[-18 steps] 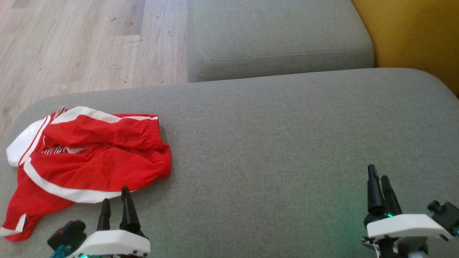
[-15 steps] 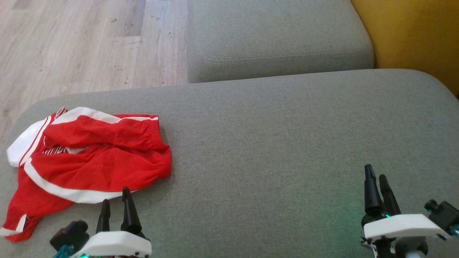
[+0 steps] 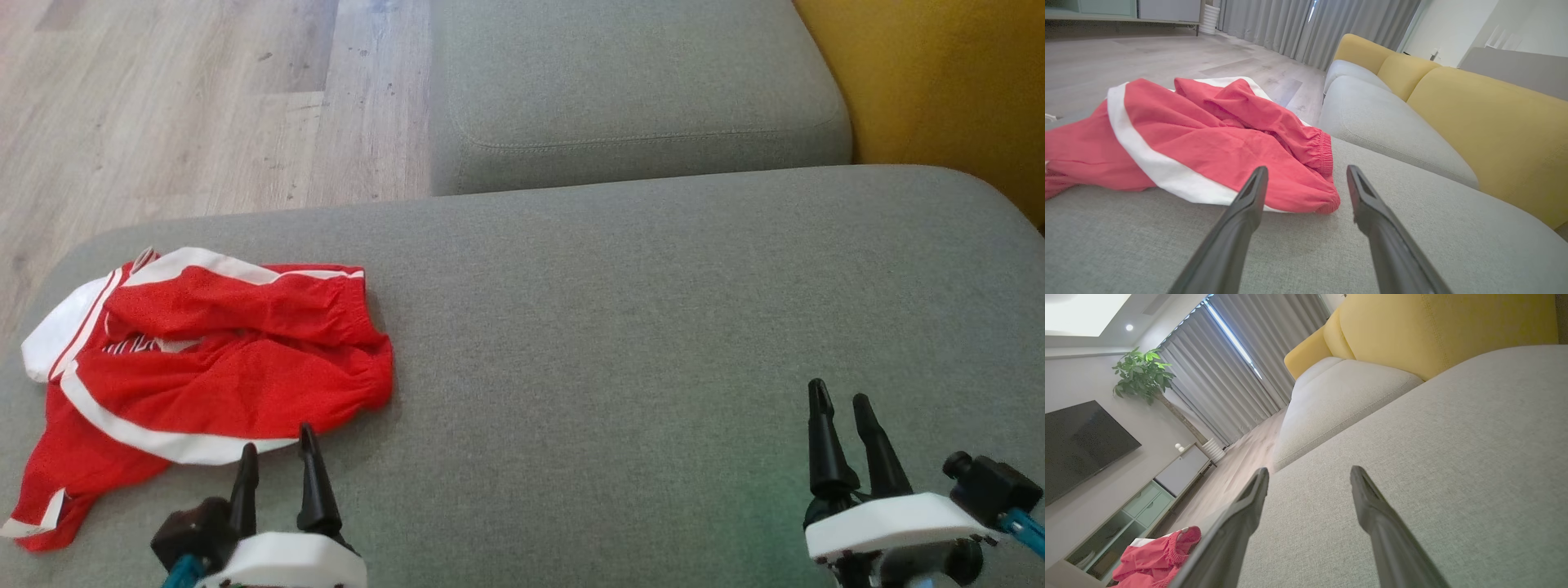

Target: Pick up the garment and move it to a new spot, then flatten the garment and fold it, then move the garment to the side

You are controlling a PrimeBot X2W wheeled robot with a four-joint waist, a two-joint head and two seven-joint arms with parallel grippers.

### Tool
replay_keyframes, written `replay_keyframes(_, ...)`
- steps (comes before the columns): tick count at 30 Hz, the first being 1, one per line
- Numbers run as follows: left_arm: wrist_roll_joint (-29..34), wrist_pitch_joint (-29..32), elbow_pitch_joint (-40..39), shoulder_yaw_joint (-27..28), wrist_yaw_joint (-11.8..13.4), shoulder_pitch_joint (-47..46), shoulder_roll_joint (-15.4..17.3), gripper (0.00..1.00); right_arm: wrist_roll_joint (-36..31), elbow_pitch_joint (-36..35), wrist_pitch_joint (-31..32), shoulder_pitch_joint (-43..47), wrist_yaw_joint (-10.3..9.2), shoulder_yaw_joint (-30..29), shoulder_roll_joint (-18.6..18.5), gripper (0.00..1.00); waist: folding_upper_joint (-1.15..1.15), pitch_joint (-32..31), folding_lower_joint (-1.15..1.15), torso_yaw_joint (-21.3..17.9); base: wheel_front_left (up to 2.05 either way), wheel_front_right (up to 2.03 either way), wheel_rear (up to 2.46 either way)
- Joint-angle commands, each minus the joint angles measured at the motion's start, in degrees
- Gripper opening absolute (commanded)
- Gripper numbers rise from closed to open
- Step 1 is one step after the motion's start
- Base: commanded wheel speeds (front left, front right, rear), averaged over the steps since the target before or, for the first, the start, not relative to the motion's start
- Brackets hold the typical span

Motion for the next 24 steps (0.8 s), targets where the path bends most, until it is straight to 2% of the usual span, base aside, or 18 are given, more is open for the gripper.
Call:
replay_keyframes(1, 2.6, -1.0, -2.3, 0.4, 1.1, -1.2, 1.0, 1.00, -2.6, -2.4, -1.0, -1.2, 0.23, 1.3, -0.5, 1.00, 0.00, -0.1, 0.00, 0.0, 0.00, 0.00, 0.00)
replay_keyframes(24, 18.2, -4.7, -2.7, -3.9, 5.3, -0.3, 2.0, 1.00, -19.2, -0.8, -4.7, -0.3, 0.28, 4.5, -0.6, 1.00, 0.00, -1.5, 0.00, 0.4, 0.00, 0.00, 0.00)
